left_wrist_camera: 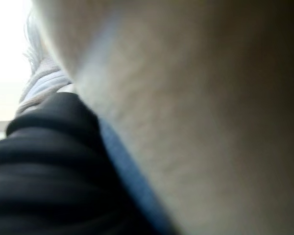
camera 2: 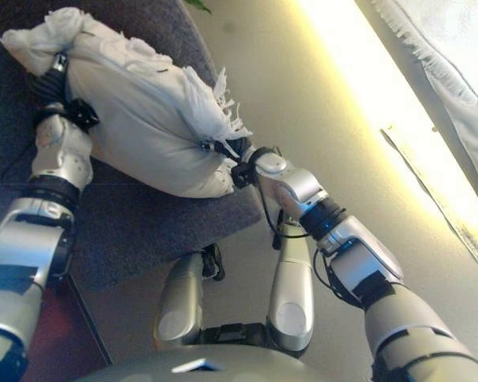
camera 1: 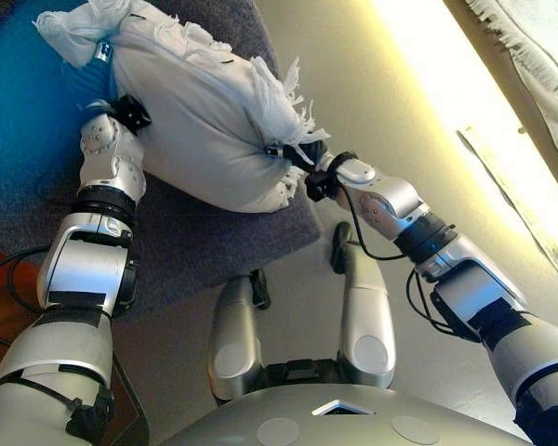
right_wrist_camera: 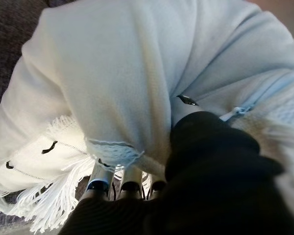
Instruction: Pick up the cushion and take it to the sofa
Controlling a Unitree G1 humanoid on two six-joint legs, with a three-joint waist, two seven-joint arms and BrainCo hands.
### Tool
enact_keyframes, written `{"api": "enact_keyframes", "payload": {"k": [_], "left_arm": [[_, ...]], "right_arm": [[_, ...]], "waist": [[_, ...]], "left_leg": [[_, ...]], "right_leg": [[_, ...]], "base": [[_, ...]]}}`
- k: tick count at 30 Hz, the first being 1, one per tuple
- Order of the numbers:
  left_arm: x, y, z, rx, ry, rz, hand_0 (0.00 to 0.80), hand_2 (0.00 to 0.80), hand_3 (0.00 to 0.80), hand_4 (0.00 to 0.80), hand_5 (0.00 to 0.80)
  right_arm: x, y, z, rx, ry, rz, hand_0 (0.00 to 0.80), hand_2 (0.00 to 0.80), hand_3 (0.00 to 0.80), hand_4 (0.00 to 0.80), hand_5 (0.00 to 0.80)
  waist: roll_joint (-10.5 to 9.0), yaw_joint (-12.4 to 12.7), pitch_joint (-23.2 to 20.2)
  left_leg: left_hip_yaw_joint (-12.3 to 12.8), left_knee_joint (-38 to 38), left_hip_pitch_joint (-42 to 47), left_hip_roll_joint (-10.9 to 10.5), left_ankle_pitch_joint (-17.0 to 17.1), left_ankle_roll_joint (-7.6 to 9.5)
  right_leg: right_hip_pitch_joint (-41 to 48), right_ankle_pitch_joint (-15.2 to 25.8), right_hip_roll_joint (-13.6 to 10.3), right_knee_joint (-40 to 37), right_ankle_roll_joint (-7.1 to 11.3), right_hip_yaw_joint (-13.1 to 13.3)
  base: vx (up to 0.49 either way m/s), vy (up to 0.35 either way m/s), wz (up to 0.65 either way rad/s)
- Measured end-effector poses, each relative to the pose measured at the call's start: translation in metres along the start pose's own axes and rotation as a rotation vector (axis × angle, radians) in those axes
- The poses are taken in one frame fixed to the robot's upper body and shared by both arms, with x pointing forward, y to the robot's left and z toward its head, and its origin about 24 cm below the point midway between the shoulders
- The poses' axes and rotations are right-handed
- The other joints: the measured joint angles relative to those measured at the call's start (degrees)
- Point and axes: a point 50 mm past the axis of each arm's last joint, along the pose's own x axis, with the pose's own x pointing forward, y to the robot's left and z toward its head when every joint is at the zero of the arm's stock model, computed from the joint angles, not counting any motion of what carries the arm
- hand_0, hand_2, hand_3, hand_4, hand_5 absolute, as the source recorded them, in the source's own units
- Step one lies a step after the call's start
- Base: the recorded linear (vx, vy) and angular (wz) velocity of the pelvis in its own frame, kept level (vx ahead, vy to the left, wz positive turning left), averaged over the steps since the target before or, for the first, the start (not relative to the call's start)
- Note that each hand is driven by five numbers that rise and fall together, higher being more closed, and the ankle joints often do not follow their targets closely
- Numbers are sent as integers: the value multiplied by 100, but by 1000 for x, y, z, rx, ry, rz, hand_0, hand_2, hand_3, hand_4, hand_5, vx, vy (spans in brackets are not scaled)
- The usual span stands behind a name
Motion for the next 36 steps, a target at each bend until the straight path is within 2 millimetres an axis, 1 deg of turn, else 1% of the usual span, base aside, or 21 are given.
{"api": "enact_keyframes", "payload": {"k": [6, 10, 11, 12, 13, 19, 23, 25, 29, 33, 36], "left_arm": [[4, -7, 7, 24, 11, -48, 800, 800, 800, 800, 800], [4, -10, 5, 42, 24, -64, 800, 800, 800, 800, 800], [4, -9, 5, 43, 26, -63, 60, 60, 60, 60, 60], [4, -9, 5, 43, 27, -62, 0, 0, 0, 0, 0], [4, -9, 6, 44, 27, -62, 0, 0, 0, 0, 0], [5, -12, 8, 45, 29, -74, 0, 0, 0, 0, 0], [5, -11, 9, 47, 26, -64, 0, 0, 0, 0, 0], [5, -11, 9, 50, 23, -52, 0, 0, 0, 0, 0], [3, -12, 15, 118, -31, -54, 0, 0, 0, 0, 0], [-5, -6, 8, 164, -52, -84, 0, 0, 0, 0, 0], [-12, 9, -1, 141, -39, -72, 0, 0, 0, 0, 0]], "right_arm": [[1, -3, -3, 49, 15, -8, 800, 800, 800, 800, 800], [2, -6, -4, 49, 25, -12, 800, 800, 800, 800, 800], [2, -6, -4, 43, 24, -12, 649, 649, 649, 649, 649], [2, -6, -4, 40, 24, -12, 50, 50, 50, 50, 50], [2, -6, -4, 39, 25, -11, 0, 0, 0, 0, 0], [2, -3, -9, 23, 52, -7, 0, 0, 0, 0, 0], [1, -7, -9, 10, 57, -41, 0, 0, 0, 0, 0], [0, -8, -10, 1, 57, -62, 0, 0, 0, 0, 0], [-3, -11, -9, -28, 42, -102, 0, 0, 0, 0, 0], [-15, -23, -19, 9, 39, -147, 0, 0, 0, 0, 0], [-27, -36, -22, 53, 0, -186, 0, 0, 0, 0, 0]], "waist": [[14, -2, -1], [80, 3, -12], [90, 4, -11], [97, 5, -10], [102, 4, -10], [115, -8, -13], [182, -7, -47], [185, -5, -46], [186, 18, -46], [206, 47, -59], [222, 103, -75]], "left_leg": [[-2, 34, -11, 23, -12, -2], [-6, 36, -17, 23, -12, 0], [-7, 34, -16, 22, -12, 0], [-7, 33, -13, 22, -10, -3], [-6, 32, -9, 22, -6, -10], [12, -39, 140, 8, -4, -11], [13, -65, 167, 4, -8, 7], [10, -122, 237, -12, 31, -28], [19, -296, 430, -36, 45, -7], [2, -534, 675, -38, 116, -63], [0, -802, 900, -38, 201, -101]], "right_leg": [[1, -1, 22, -4, 0, 0], [2, 4, 22, -9, 6, 0], [2, 3, 22, -7, 5, 0], [3, 3, 22, -2, 4, 0], [6, 3, 21, -1, 4, 0], [119, -6, 13, -4, -6, 5], [135, -11, 12, -2, -11, 5], [189, -27, 1, -6, -4, 4], [329, -61, -14, -50, -5, -14], [559, -139, -41, -109, 8, -104], [747, -190, -59, -192, 7, -195]], "base": [[44, -4, -1], [30, -4, 0], [57, 10, 0], [60, 17, 0], [62, 25, 0], [54, 6, -1], [44, -1, 0], [0, 0, 0], [51, -4, 1], [67, -10, 7], [85, -3, 11]]}}
